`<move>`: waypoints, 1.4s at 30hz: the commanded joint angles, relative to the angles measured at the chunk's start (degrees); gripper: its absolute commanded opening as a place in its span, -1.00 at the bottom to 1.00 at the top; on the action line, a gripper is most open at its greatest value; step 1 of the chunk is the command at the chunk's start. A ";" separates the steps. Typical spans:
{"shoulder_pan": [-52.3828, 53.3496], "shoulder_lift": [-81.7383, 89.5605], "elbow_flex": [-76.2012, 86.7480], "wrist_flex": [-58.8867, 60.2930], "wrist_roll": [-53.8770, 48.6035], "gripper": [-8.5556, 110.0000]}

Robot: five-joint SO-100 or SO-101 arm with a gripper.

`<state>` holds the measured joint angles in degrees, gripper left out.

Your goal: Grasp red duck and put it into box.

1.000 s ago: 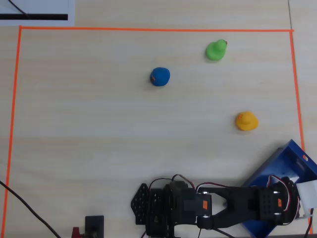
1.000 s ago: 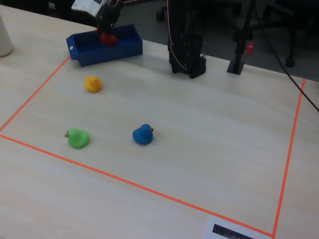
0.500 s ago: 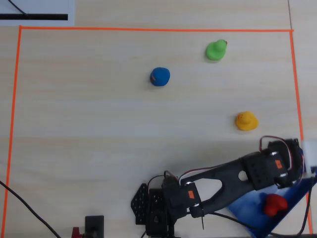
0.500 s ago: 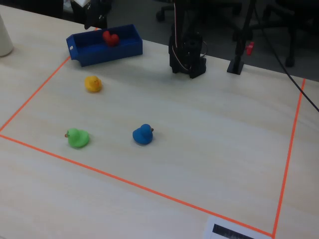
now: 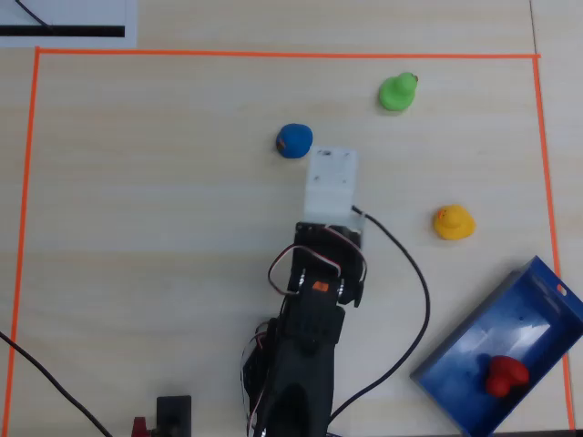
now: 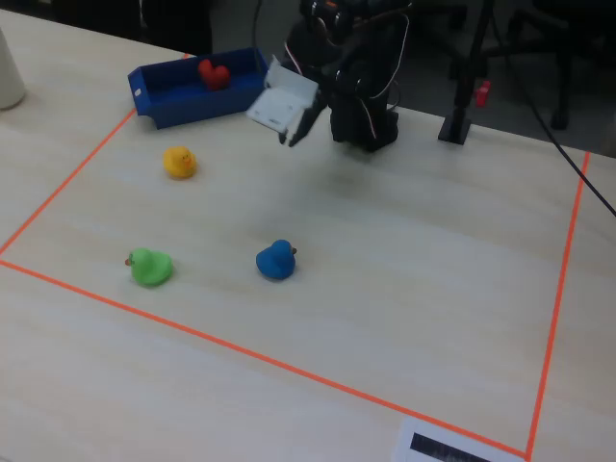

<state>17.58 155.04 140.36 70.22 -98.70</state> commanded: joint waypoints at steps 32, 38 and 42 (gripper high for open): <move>-17.75 34.72 37.88 6.94 6.24 -0.83; -17.75 34.72 37.88 6.94 6.24 -0.82; -17.75 34.72 37.88 6.94 6.24 -0.82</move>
<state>-0.70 189.76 178.15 75.59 -92.64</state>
